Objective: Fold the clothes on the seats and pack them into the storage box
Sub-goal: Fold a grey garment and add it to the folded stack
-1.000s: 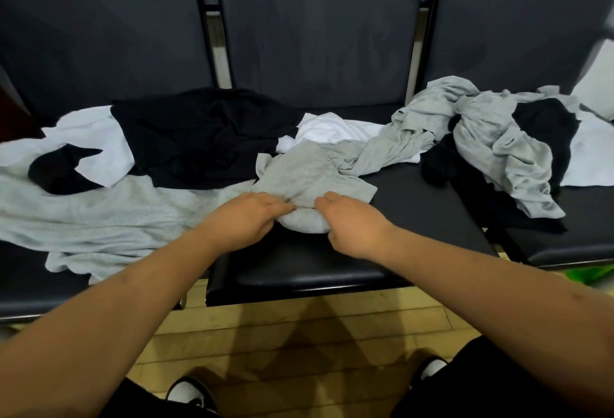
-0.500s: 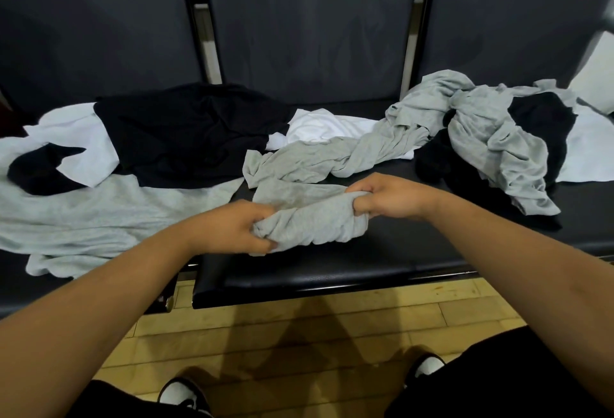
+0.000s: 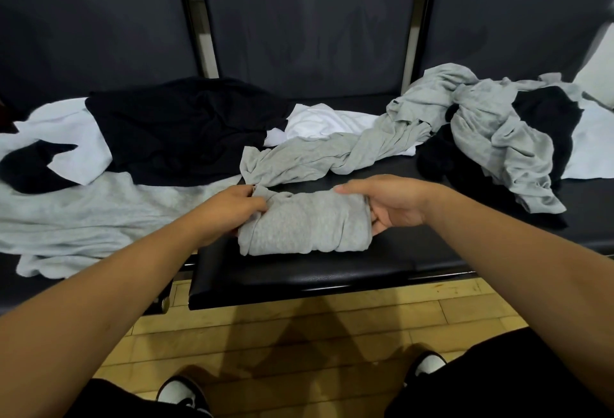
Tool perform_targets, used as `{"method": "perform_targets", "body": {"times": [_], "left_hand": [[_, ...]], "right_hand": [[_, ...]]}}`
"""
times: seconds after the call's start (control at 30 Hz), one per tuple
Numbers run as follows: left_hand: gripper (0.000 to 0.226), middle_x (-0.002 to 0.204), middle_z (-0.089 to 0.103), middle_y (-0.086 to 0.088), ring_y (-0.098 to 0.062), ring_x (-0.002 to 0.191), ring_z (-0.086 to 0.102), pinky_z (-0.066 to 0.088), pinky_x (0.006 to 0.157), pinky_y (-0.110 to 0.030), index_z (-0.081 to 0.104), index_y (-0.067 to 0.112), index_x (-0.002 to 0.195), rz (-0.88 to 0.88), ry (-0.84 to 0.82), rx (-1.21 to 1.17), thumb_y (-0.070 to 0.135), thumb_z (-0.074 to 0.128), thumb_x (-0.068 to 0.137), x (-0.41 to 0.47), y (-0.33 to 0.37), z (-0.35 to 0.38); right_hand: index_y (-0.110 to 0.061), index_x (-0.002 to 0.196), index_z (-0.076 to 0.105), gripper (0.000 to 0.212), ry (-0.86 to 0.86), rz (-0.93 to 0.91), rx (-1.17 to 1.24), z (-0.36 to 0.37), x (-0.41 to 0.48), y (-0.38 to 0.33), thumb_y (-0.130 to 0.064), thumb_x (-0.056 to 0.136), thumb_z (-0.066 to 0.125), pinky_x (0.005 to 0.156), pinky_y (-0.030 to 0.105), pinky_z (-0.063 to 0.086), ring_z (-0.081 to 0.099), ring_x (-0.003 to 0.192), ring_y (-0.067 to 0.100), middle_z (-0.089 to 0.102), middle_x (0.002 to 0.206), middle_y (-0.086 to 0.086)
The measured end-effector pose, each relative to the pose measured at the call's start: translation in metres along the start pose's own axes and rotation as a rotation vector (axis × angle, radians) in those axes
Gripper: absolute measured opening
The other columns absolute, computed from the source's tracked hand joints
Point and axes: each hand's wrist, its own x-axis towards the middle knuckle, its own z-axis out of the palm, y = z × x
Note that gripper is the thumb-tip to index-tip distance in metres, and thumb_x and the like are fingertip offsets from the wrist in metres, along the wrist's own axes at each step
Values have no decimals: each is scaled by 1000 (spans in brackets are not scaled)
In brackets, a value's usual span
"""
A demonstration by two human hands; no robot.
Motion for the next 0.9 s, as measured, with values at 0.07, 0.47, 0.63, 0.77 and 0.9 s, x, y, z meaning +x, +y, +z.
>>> {"method": "perform_targets", "body": {"times": [0.07,0.47,0.63,0.77,0.9], "left_hand": [[11,89,64,-12,-23,76,61,52,66,-33,59,8,90,-24,36,56,18,57,92,1,2,2],[63,113,55,2,-12,99,49,39,83,-26,51,15,123,-184,1,228,57,71,81,-8,13,20],[30,106,76,-2,-20,99,72,59,78,-30,66,19,107,-60,-37,-382,18,79,80,-12,14,18],[40,114,74,-4,-21,103,72,61,79,-37,61,17,124,52,-33,-675,14,71,86,-10,26,2],[43,121,71,-7,-25,109,69,58,87,-43,58,15,130,130,59,-737,20,70,89,8,39,-8]], "right_hand": [[-9,123,65,39,91,5,-128,7,0,0,-36,95,67,89,46,59,72,105,26,75,113,10],[-12,94,56,22,360,138,-266,36,14,-2,-23,84,73,78,35,51,60,97,23,61,104,9],[-15,105,65,26,243,161,86,30,7,-6,-15,82,76,71,31,49,64,95,20,68,108,4],[-13,123,66,38,145,-154,434,11,0,-15,-14,85,73,91,43,57,70,107,24,73,119,6],[-11,131,62,46,54,-215,645,-1,4,-24,-14,86,72,92,46,57,68,114,30,69,127,10]]}}
